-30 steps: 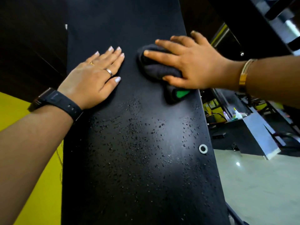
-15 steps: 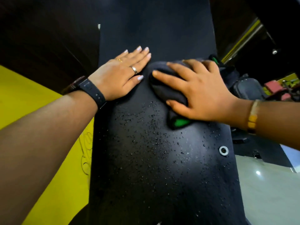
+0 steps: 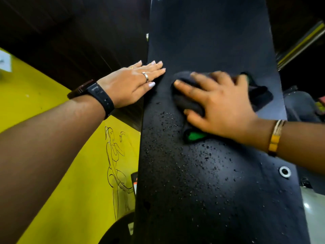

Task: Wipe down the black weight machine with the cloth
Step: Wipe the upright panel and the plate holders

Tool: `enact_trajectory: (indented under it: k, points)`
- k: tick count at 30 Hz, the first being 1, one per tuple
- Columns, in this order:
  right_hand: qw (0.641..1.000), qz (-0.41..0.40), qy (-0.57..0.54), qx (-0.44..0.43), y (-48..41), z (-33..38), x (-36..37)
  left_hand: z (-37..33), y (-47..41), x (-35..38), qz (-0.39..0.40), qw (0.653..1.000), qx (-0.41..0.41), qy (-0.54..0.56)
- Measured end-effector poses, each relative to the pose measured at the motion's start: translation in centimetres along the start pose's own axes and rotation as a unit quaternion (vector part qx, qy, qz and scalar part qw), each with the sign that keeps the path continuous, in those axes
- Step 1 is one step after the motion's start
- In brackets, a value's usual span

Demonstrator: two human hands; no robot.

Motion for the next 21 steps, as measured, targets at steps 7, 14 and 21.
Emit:
enact_trajectory:
  k: [7, 14, 21]
  points:
    - [0.991, 0.025, 0.013, -0.132, -2.6, 5.1, 0.7, 0.4, 0.8, 0.0, 0.011, 1.000, 0.005, -0.002]
    - [0.994, 0.037, -0.017, -0.100, -1.6, 10.4, 1.1, 0.9, 0.4, -1.1, -0.009, 0.999, 0.013, 0.050]
    - [0.974, 0.075, -0.040, -0.210, 3.1, 10.5, 1.5, -2.5, 0.5, -1.1, -0.097, 0.992, -0.047, -0.062]
Point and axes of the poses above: each hand's wrist, its own y-axis away from the middle knuckle, its own x-axis out of the palm, z = x × y, the point moved 10 cm from there along -y, towards the middle knuckle, and after that the axes turned 11 degrees about z, right-handed, at the moved point
